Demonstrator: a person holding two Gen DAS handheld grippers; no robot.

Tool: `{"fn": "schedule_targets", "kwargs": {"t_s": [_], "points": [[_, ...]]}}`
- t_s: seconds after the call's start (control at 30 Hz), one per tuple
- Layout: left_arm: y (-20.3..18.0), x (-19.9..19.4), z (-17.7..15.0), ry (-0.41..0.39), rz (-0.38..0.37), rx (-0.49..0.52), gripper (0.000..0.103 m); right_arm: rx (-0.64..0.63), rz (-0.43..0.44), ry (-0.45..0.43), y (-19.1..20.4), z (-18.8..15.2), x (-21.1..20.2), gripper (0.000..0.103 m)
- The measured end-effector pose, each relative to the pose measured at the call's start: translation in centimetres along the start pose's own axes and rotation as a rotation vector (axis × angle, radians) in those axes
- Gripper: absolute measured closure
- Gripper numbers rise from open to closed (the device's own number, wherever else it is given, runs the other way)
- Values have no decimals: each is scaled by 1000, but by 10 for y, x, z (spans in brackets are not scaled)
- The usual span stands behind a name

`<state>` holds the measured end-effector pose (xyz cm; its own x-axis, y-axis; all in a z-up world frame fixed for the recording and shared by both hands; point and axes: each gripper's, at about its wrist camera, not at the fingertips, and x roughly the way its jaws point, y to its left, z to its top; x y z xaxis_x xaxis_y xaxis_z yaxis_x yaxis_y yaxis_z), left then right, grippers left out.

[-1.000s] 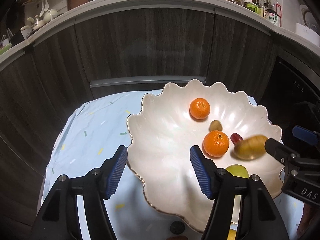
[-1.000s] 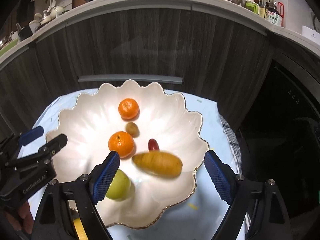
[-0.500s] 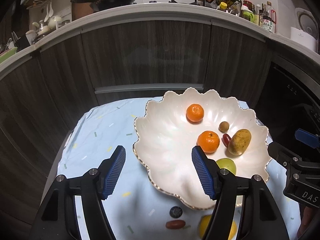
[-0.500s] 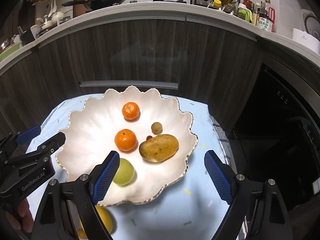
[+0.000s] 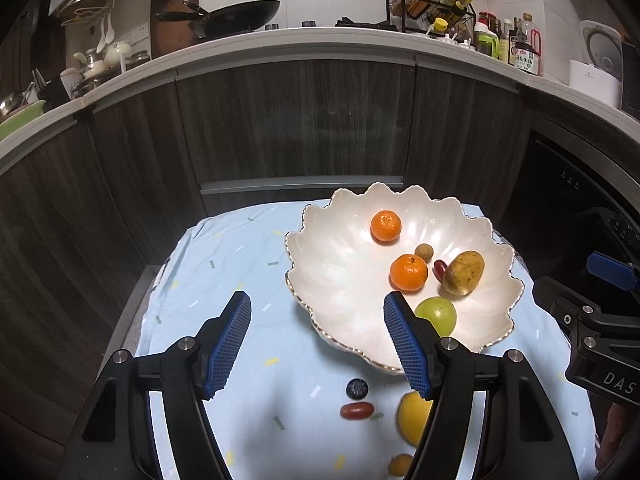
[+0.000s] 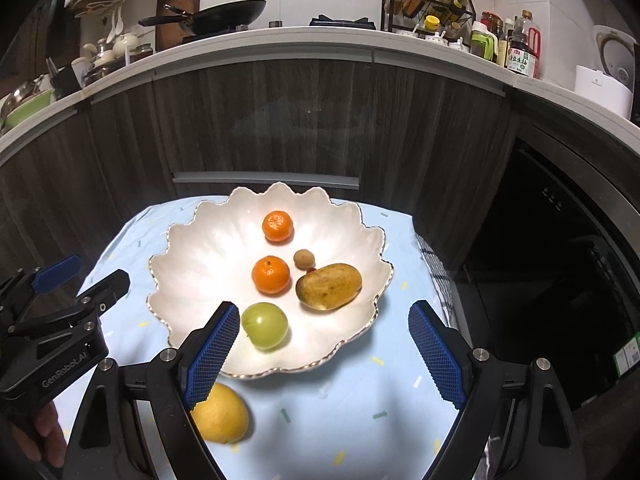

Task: Organize fruits
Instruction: 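Withdraw both open tools from the bowl toward the yellow pomelo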

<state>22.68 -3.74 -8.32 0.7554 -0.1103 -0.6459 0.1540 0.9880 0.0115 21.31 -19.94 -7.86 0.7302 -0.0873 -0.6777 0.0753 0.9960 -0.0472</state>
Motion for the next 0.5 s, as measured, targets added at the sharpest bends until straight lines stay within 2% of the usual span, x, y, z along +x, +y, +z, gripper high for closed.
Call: {"fn": "schedule_targets", "kwargs": {"t_s": [0.33,0.5], "points": [[3,-17,-13,-3,4,6,34,1,10,-1,3,-12,-11,16],[6,-30,-21,-8,6,4,29,1,20,0,5,-21,-19,16]]}}
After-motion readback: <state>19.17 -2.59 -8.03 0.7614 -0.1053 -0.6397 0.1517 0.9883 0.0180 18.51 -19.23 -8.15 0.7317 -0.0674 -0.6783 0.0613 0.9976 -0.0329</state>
